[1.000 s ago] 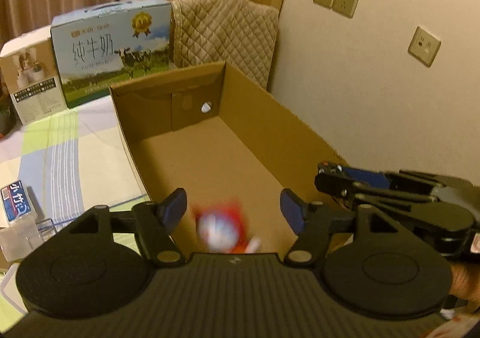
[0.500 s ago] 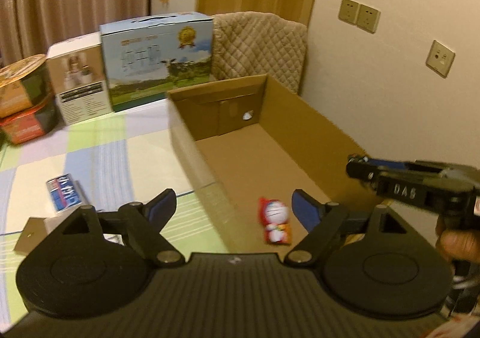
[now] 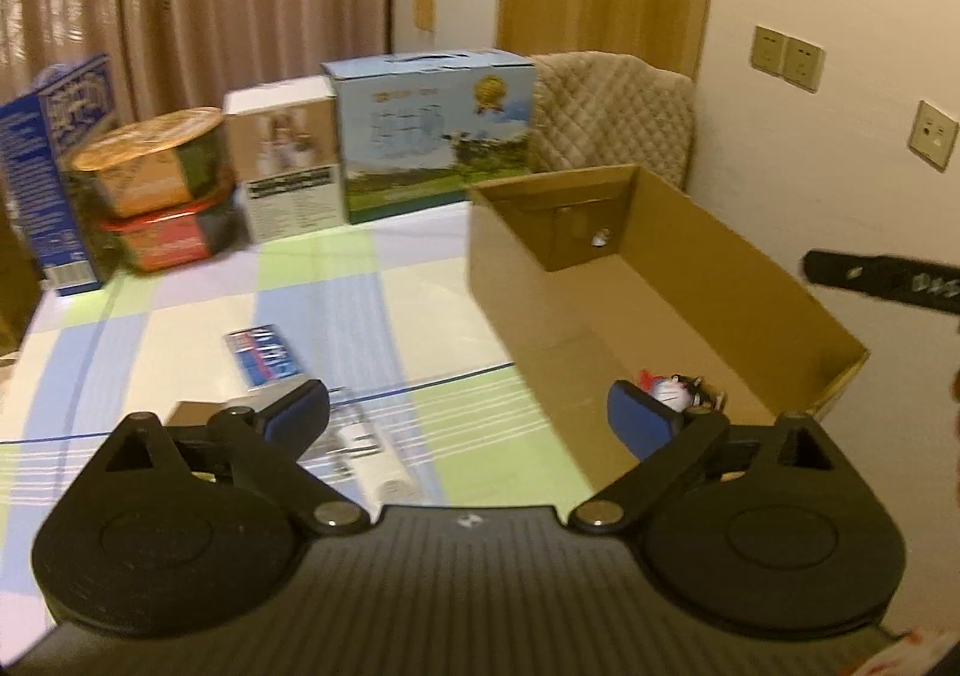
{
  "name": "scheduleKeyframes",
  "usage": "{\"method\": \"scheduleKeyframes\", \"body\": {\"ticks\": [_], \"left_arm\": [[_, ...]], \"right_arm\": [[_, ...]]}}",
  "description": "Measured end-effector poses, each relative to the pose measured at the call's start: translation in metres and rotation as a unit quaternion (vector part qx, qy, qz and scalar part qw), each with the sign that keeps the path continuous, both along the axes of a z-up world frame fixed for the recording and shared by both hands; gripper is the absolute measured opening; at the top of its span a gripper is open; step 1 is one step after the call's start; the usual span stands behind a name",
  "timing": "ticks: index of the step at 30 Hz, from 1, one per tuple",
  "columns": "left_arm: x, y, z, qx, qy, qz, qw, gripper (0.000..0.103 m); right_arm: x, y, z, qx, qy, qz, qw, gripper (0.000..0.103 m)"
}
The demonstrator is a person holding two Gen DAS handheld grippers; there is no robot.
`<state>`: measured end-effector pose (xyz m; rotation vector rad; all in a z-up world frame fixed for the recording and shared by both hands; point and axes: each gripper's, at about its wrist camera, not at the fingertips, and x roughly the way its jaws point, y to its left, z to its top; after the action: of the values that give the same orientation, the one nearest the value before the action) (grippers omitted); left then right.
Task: Organize rigid objects
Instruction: 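Open both grippers to release the figurine and car, then withdraw, then move the right gripper to the white Midea remote and grasp it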
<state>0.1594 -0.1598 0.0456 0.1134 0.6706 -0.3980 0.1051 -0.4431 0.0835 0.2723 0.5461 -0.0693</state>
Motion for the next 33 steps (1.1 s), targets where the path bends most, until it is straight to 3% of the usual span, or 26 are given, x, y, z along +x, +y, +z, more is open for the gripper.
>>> {"method": "scheduleKeyframes", "body": {"ticks": [7, 19, 26, 33], "left_arm": [[-0.027, 0.052, 0.010, 0.014, -0.009, 0.042, 0.9990, 0.099], [-0.067, 0.127, 0.021, 0.034, -0.014, 0.117, 0.9924, 0.102], [-0.069, 0.148, 0.014, 0.024, -0.018, 0.122, 0.9921, 0.102], [-0.059, 0.160, -0.007, 0.025, 0.009, 0.118, 0.9927, 0.102]], "right_arm": [[-0.030, 0.040, 0.018, 0.018, -0.028, 0.031, 0.999, 0.067], [-0.057, 0.109, 0.014, 0.040, -0.015, 0.099, 0.994, 0.069], [-0.055, 0.144, 0.002, 0.028, -0.002, 0.129, 0.991, 0.070], [-0.045, 0.170, -0.018, 0.006, 0.013, 0.138, 0.990, 0.069]]}}
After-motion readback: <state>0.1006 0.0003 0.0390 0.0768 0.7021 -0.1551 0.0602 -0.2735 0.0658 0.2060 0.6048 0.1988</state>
